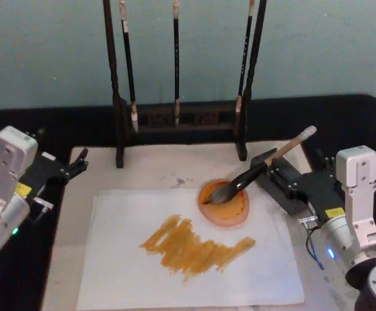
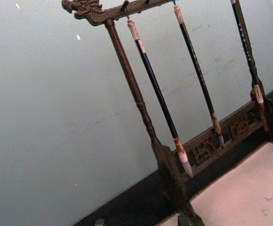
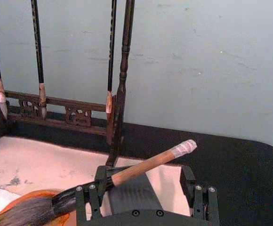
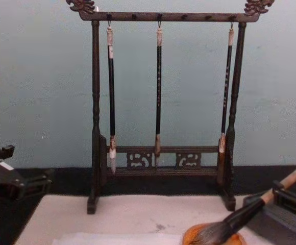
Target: Pick up the brush from the inkstone, write on the paper, then place the brush back to its original position.
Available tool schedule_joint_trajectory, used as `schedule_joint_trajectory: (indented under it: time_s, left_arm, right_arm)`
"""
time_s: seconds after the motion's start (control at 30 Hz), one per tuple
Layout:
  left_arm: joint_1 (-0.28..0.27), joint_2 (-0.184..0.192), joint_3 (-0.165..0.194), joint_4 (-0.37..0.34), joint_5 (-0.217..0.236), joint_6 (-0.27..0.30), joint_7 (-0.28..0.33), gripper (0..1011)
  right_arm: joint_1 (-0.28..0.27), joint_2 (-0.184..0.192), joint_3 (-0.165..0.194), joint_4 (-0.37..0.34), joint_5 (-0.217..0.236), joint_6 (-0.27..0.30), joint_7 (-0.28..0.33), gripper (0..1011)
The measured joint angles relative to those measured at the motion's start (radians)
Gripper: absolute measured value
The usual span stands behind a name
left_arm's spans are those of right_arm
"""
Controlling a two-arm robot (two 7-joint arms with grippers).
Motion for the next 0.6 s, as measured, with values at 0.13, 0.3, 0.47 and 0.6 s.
schedule_joint_trajectory:
  time_s: [0.13, 0.3, 0.47, 0.6]
  left_arm:
    - [0.000, 0.000, 0.000, 0.000, 0.000, 0.000, 0.000, 1010]
    - [0.000, 0.000, 0.000, 0.000, 0.000, 0.000, 0.000, 1010]
    - [0.000, 0.000, 0.000, 0.000, 0.000, 0.000, 0.000, 1010]
    - [0.000, 0.000, 0.000, 0.000, 0.000, 0.000, 0.000, 1010]
  right_arm:
    - [0.000, 0.000, 0.000, 0.000, 0.000, 0.000, 0.000, 1000]
    - [0.000, 0.000, 0.000, 0.000, 0.000, 0.000, 0.000, 1000]
    - [0.000, 0.000, 0.000, 0.000, 0.000, 0.000, 0.000, 1000]
    - [0.000, 0.000, 0.000, 0.000, 0.000, 0.000, 0.000, 1000]
